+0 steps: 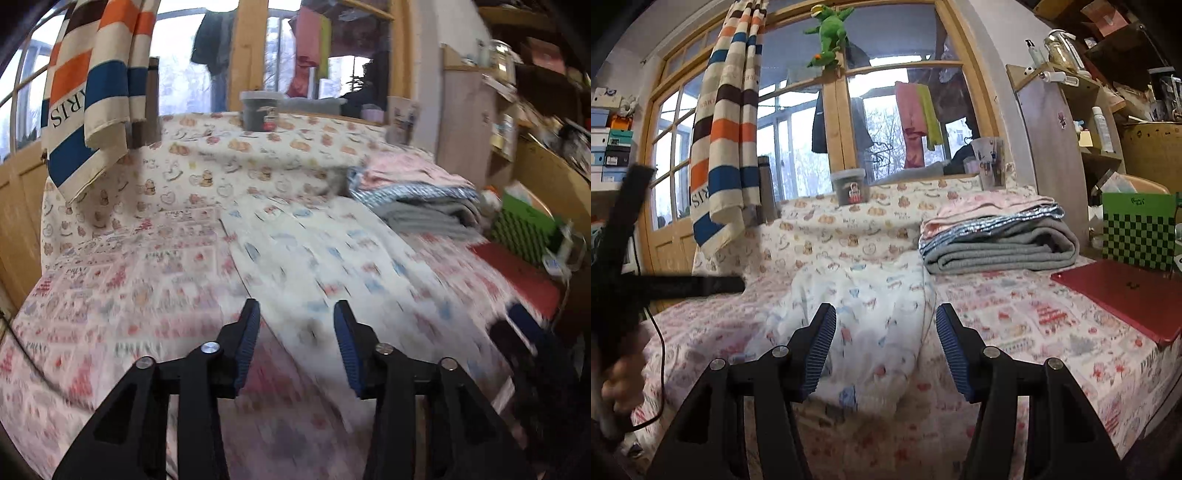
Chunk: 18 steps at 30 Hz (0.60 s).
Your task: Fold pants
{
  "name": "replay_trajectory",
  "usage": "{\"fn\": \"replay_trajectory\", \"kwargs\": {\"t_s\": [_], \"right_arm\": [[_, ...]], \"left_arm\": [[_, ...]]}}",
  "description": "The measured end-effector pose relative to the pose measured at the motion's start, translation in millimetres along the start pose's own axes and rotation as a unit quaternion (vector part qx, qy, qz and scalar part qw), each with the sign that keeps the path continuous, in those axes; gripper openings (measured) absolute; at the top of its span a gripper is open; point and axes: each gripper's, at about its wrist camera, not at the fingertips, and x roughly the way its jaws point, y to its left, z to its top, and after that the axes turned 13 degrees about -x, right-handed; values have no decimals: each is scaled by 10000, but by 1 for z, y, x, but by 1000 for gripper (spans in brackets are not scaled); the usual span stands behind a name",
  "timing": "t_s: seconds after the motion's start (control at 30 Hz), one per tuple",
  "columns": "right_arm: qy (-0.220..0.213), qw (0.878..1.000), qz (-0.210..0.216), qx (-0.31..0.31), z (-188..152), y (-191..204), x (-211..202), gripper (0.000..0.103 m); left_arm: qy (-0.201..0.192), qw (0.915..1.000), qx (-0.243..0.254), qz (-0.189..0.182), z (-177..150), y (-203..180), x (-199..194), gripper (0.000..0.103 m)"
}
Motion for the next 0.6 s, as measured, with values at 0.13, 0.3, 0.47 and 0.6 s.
{"fn": "replay_trajectory", "kwargs": {"t_s": [0.13,0.3,0.47,0.6], "right_arm": [[-23,10000,66,-35,-7,0,-6,58],[88,9999,38,55,-15,0,-6,58],[100,9998,28,193,-18,-4,-6,58],[107,9998,93,169,-18,-3,-6,58]], "left_arm": [[-624,9967,507,117,-33,-14,-25,38],[-522,9977,397,-187,-58,-20,-27,35],[-584,9973,434,-14,-76,-29,-23,31],[-570,9963,636,52,-81,-39,-15,31]]}}
